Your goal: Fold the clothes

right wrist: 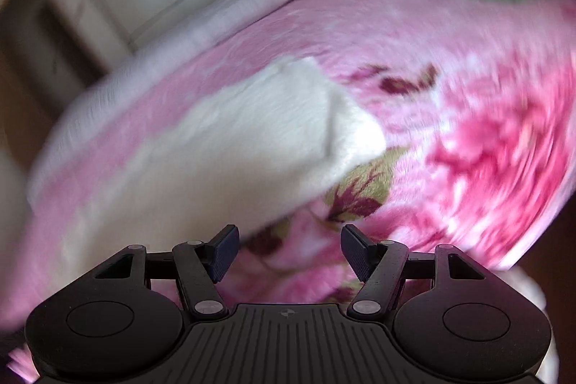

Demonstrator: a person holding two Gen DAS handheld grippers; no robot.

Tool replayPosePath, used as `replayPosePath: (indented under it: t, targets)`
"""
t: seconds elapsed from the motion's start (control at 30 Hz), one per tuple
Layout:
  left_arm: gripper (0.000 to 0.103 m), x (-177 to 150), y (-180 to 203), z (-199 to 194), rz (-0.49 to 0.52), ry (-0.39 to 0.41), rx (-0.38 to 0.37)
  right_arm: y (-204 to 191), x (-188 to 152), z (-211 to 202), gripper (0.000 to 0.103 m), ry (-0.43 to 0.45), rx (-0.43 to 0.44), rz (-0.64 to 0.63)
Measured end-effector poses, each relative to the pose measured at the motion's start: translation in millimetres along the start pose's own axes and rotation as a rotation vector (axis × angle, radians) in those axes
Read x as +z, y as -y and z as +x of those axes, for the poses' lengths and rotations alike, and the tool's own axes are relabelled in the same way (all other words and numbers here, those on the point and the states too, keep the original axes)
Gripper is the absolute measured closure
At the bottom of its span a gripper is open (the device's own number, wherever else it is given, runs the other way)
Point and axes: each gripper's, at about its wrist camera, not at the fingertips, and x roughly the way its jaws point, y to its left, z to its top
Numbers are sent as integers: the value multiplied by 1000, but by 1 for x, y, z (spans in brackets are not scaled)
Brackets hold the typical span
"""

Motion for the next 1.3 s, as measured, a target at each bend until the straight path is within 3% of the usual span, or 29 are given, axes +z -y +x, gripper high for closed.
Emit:
replayPosePath:
  t: [0.1,0.17,0.3,0.53,0.67,0.77,1.0,1.1,1.2,1.3]
  targets:
    - [69,11,11,20,30,-9,-9,26,11,5,37,-8,87,217]
    - [69,15,19,32,65,-13,-14,35,15,9,37,-5,96,277]
    - [69,20,36,57,131,-28,-1,42,26,16,37,26,72,309]
    - [63,10,53,89,255,-64,52,52,30,30,37,75,103,371]
    - [62,21,40,94,179,-91,15,54,32,39,37,131,127,384]
    - [71,31,22,79,109,-82,-10,55,35,45,38,144,128,404]
    - [72,40,-53,42,17,-64,121,58,40,52,60,131,101,414]
    - [72,38,-85,31,-83,-69,108,47,45,56,75,117,45,319]
    - [73,34,-115,23,-220,-65,42,5,47,55,85,152,-81,-7]
    - [75,33,-134,19,-336,-55,-30,-61,32,48,90,268,-155,-421]
